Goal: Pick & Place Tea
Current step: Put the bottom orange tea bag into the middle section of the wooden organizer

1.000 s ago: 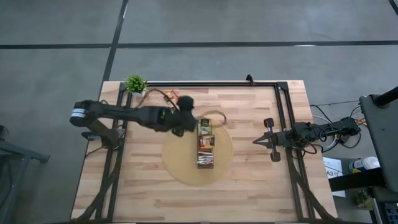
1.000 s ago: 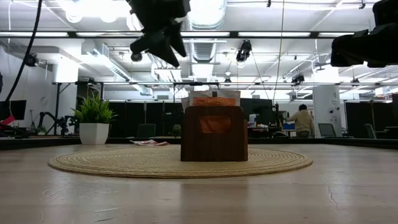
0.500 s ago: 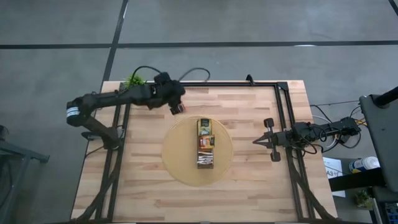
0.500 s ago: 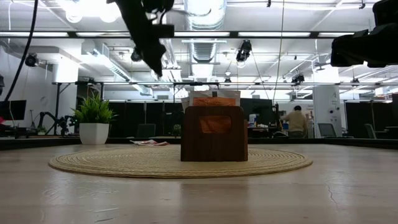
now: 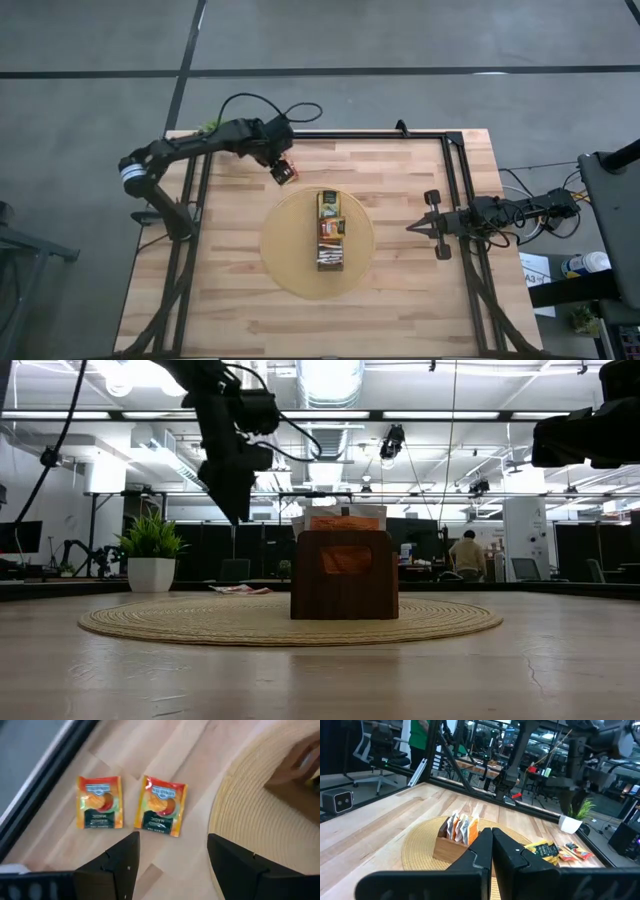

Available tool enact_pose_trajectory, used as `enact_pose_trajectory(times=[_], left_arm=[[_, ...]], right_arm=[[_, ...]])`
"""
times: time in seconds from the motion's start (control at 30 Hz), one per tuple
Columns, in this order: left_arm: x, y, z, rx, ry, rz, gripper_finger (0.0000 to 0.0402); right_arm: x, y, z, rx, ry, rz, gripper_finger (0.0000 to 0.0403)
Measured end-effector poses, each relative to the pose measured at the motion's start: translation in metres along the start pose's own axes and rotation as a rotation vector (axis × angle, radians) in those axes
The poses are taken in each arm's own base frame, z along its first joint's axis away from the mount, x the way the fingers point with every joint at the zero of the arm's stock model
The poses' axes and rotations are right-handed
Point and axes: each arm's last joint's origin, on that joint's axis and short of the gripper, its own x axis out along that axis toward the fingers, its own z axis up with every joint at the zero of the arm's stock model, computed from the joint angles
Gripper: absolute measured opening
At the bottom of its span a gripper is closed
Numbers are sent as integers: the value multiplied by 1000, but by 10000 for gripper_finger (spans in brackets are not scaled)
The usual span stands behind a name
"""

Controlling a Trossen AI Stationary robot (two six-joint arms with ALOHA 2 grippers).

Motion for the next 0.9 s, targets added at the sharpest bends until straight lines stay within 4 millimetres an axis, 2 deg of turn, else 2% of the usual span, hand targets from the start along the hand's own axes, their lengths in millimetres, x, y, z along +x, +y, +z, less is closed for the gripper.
enact_pose_trajectory(times=[0.07, 0.17, 0.27, 0.47, 0.67, 0.9], left_arm=[[6, -1, 1, 82, 20, -11, 225], [14, -10, 0, 383, 50, -5, 224], [23, -18, -2, 680, 103, 82, 221], [40, -29, 2, 1127, 153, 136, 212], [56, -36, 11, 1399, 136, 169, 204], [75, -43, 28, 1435, 163, 149, 201]], right_arm=[[0, 0, 0, 0, 0, 0, 8], [0, 0, 0, 0, 0, -1, 8], [0, 0, 0, 0, 0, 0, 8], [0, 0, 0, 0, 0, 0, 8], [0, 0, 0, 0, 0, 0, 9], [0, 0, 0, 0, 0, 0, 8]])
